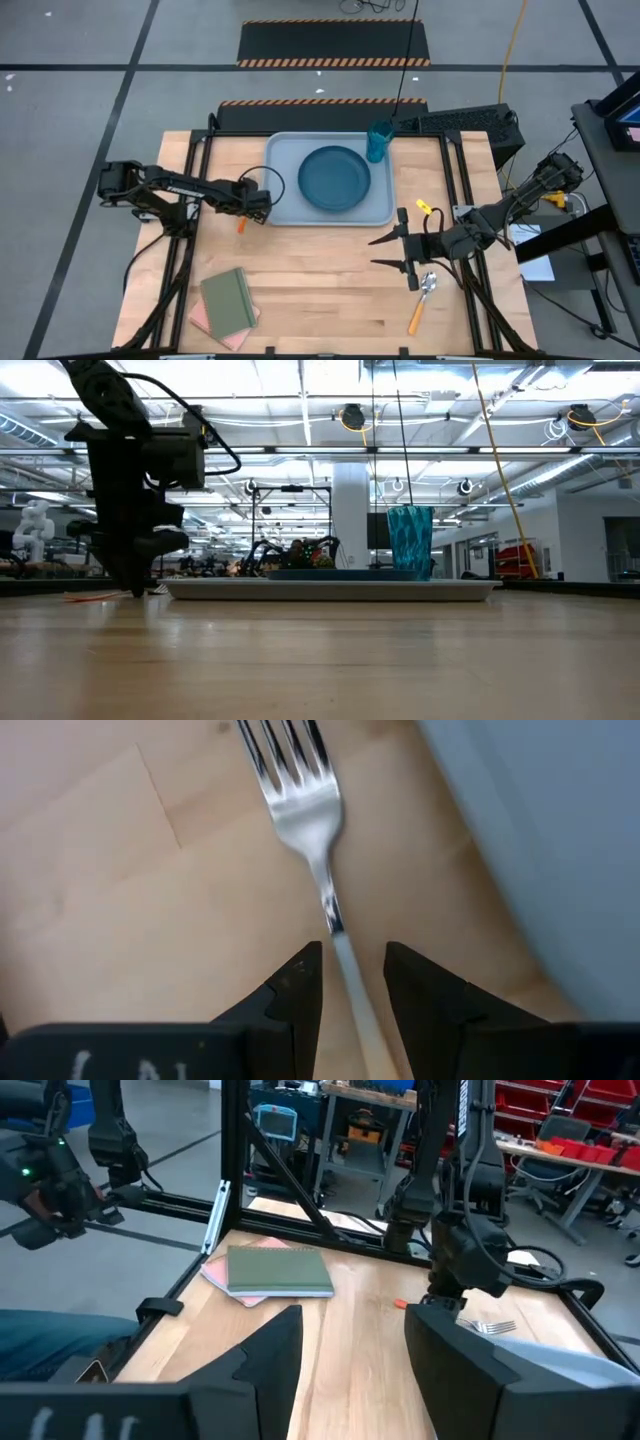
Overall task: Pick and place plate/cup/fork/spoon on tray
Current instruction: Put the orange fork to the left of the blue plate on the blue tray
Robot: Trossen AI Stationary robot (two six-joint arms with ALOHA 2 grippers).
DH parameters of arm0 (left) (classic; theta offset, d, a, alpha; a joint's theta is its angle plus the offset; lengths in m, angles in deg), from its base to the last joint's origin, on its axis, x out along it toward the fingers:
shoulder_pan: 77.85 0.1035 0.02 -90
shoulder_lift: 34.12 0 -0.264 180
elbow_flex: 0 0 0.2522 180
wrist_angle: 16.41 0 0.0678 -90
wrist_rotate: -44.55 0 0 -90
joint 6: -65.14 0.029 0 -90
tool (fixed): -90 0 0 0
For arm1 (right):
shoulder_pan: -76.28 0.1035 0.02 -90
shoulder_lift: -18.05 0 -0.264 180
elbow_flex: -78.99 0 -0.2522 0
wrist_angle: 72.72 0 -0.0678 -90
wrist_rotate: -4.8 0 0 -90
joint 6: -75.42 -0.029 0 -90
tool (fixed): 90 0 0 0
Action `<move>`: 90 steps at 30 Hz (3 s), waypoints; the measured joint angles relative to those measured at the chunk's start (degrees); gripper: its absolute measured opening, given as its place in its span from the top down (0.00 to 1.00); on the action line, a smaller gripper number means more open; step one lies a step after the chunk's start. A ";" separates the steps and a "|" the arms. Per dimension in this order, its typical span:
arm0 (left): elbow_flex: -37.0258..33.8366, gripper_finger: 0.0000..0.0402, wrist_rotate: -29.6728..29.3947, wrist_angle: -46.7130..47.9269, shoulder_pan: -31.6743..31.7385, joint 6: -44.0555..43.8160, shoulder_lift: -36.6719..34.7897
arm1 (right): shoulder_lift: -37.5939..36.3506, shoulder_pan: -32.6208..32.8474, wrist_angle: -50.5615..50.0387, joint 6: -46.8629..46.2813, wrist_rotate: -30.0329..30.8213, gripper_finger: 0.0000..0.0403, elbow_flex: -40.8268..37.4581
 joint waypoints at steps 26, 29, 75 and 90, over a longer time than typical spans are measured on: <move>-3.48 0.71 0.03 -7.40 4.03 1.52 -0.01 | 0.02 0.00 -0.28 -0.47 -0.02 0.58 0.00; -3.07 0.76 0.53 -7.11 4.05 2.81 0.09 | 0.02 0.02 -0.28 -0.48 -0.02 0.58 0.00; -3.14 0.97 -5.54 -39.83 1.85 5.98 -16.74 | 0.04 0.02 -2.21 0.05 0.20 0.58 -0.02; -3.09 0.97 -18.01 -52.53 -1.55 -3.16 1.03 | 0.04 0.02 -4.84 2.01 0.23 0.58 -0.02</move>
